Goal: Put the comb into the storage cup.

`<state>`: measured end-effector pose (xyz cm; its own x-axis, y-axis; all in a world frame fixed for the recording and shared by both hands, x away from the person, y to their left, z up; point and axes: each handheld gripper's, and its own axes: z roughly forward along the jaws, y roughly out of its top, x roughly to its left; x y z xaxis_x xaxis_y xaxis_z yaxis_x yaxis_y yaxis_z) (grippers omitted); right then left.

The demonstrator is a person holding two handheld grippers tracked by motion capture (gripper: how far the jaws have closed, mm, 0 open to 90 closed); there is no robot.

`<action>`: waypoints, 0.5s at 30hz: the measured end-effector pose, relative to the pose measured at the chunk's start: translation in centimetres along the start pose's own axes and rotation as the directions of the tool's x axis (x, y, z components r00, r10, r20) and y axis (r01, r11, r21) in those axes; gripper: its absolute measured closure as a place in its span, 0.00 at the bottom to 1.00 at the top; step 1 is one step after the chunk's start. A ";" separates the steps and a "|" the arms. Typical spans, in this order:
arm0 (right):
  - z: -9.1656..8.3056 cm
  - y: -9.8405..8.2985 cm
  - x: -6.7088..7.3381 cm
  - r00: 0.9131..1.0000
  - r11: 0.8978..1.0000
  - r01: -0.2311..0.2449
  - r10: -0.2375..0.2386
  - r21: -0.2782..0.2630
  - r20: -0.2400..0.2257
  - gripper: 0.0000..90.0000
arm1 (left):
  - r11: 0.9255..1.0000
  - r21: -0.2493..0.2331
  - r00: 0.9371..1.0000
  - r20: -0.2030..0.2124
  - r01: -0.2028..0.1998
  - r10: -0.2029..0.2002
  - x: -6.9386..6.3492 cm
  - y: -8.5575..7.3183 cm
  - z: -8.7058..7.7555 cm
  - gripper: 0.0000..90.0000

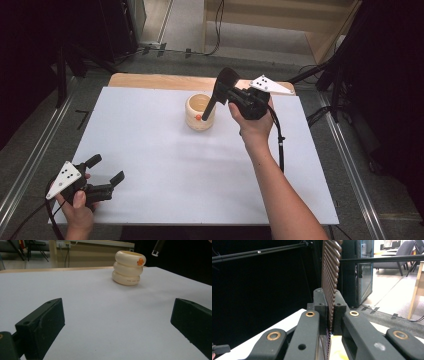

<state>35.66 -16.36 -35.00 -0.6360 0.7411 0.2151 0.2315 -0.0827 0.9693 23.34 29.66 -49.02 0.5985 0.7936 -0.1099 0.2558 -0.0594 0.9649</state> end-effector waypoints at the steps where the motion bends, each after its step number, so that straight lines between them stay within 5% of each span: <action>1: 0.1 0.1 0.0 1.000 1.000 0.006 -0.006 -0.001 0.000 0.94 | 1.000 0.001 1.000 0.002 0.000 0.000 0.0 0.0 0.0 0.00; 15: 1.1 1.0 -0.6 1.000 1.000 0.011 -0.011 -0.012 0.014 0.94 | 1.000 -0.001 1.000 0.010 -0.004 0.004 0.0 0.0 0.1 0.00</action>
<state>37.11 -16.16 -34.32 -0.6281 0.7513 0.2028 0.2152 -0.0827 0.9731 23.40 29.56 -49.03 0.6074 0.7870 -0.1082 0.2529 -0.0624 0.9655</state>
